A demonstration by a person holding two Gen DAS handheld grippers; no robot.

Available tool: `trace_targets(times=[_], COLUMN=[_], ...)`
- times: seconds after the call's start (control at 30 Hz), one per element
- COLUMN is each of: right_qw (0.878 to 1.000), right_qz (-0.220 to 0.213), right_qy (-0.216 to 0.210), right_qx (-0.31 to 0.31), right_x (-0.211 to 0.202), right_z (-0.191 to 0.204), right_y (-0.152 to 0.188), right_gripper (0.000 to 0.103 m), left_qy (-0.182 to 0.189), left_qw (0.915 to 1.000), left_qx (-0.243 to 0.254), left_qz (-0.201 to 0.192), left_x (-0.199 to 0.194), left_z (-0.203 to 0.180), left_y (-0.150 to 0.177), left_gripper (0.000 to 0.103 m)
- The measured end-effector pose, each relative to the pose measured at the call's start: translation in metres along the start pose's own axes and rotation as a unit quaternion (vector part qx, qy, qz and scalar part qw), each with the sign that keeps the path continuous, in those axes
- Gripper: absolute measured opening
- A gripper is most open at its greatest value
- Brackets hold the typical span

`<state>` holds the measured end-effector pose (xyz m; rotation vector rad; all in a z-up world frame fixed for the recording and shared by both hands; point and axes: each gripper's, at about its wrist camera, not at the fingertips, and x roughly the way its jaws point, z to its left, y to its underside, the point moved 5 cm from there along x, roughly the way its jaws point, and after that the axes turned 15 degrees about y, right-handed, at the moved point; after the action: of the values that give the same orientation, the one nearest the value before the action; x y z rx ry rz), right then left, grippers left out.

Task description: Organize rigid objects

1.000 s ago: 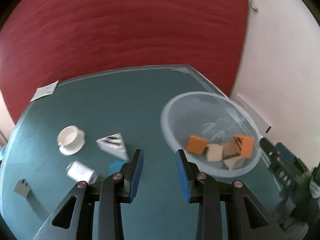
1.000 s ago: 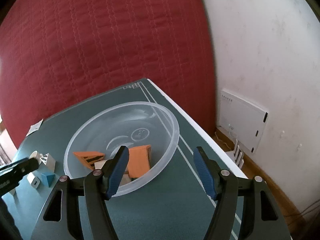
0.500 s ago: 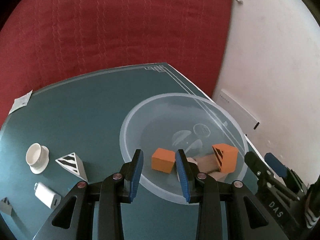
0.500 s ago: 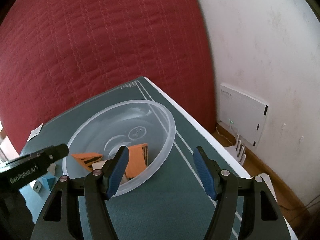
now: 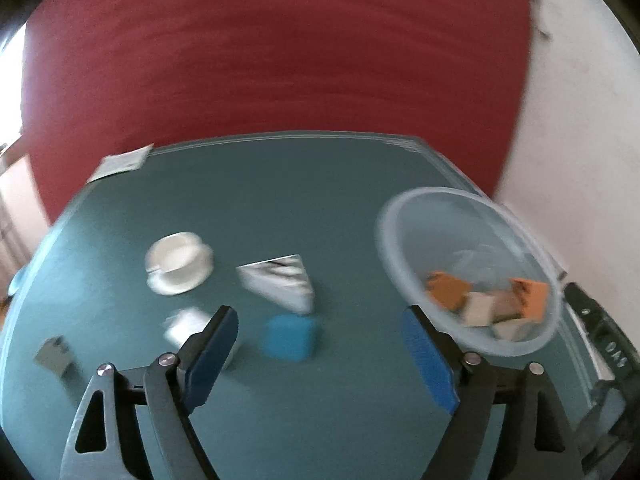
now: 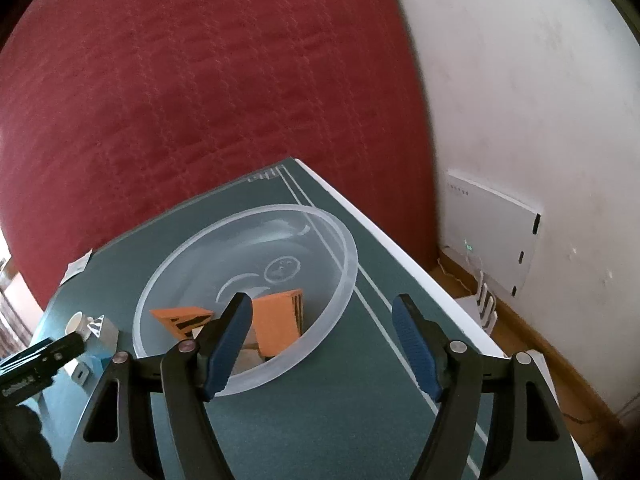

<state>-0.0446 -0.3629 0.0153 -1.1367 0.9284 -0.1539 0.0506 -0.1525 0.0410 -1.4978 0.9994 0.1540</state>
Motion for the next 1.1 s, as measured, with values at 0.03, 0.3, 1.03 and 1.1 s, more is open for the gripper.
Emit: trace_targets(times=[0.03,0.3,1.03,1.1], right_qw=[1.0,1.0,1.0,1.0], right_qz=[-0.001,-0.008,-0.003,-0.002], right_qy=[0.0,-0.001,-0.003,-0.003], right_qx=[-0.001,-0.004,-0.006,-0.006], right_x=[0.0,-0.005,-0.007,-0.008], right_z=[0.001,0.003,0.003,0.003], right_y=[0.0,0.001,0.002,0.003], right_gripper=[0.074,0.074,0.074,0.074], left_qy=[-0.015,-0.114,-0.238,-0.239], left_qw=[0.9998,0.9909,0.9439,0.9433], left_qx=[-0.01,-0.065,-0.229,-0.23], left_qz=[-0.004,-0.028,0.005,0.003], left_x=[-0.008,-0.05,-0.051,-0.051], left_z=[0.012,0.086,0.215,0.215], left_y=[0.002,0.017,0.058,0.057], left_gripper=[0.087,0.088,0.072,0.066])
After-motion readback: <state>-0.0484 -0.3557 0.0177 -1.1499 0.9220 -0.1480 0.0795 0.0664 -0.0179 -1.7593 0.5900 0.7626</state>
